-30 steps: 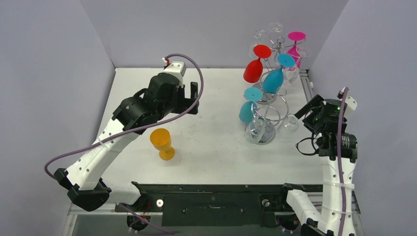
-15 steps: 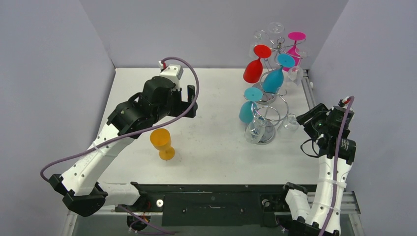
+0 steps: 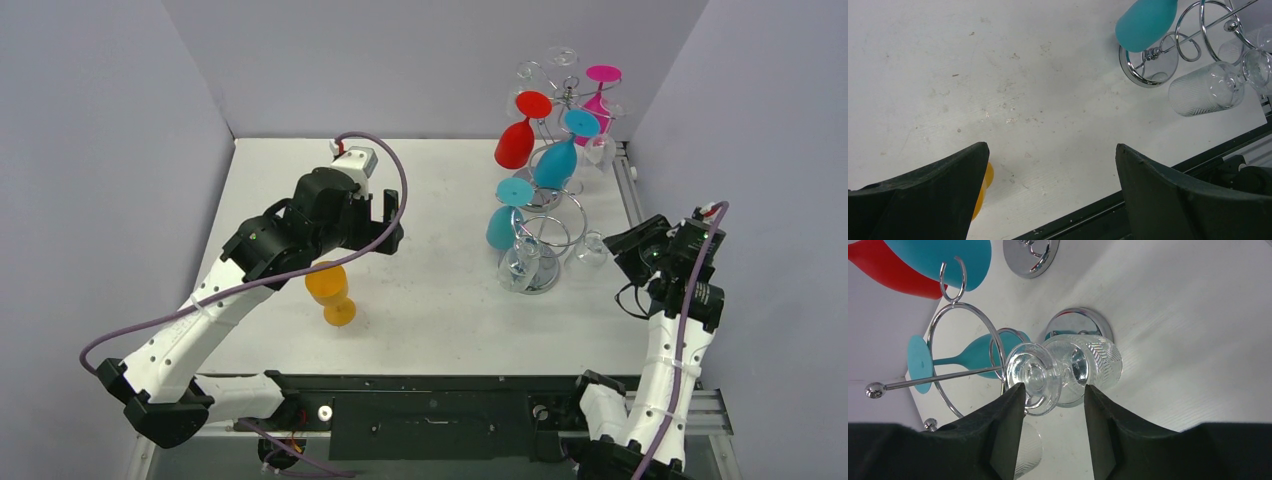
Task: Take the wine glass off the wine glass rack
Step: Pick up the wine glass from the wine rack.
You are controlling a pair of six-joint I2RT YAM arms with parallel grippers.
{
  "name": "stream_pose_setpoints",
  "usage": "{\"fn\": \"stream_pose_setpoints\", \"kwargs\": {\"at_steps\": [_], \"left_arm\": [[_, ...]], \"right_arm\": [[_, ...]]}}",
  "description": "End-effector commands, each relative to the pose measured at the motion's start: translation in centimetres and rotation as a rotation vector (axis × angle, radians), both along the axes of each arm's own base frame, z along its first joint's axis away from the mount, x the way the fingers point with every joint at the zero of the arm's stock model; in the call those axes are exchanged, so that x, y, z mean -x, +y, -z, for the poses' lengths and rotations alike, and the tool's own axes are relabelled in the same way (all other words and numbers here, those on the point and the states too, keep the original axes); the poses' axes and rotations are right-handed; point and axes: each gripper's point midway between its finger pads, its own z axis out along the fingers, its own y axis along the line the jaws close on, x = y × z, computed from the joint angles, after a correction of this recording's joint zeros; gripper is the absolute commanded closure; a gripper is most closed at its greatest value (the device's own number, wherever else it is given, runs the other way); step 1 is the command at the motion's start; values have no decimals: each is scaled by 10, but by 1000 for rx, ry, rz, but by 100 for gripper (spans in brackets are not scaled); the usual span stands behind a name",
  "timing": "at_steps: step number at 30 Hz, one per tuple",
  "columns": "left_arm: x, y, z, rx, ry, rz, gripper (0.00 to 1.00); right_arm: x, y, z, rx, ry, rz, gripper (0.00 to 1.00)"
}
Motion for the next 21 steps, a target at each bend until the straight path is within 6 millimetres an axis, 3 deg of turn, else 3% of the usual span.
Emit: {"fn": "stream_pose_setpoints", "kwargs": {"at_steps": [1,13,21], "left_arm": [[-2,-5,-21,68,-70,28,4],[-3,-6,-21,78,-80,27,4],[-6,-3,-17,68,-76,10,4]], "right_arm": [[-9,3,-1,-40,-40,-11,59],[-22,8,9,-114,-56,-23,74],[-16,12,6,-130,-48,-15,81]]}}
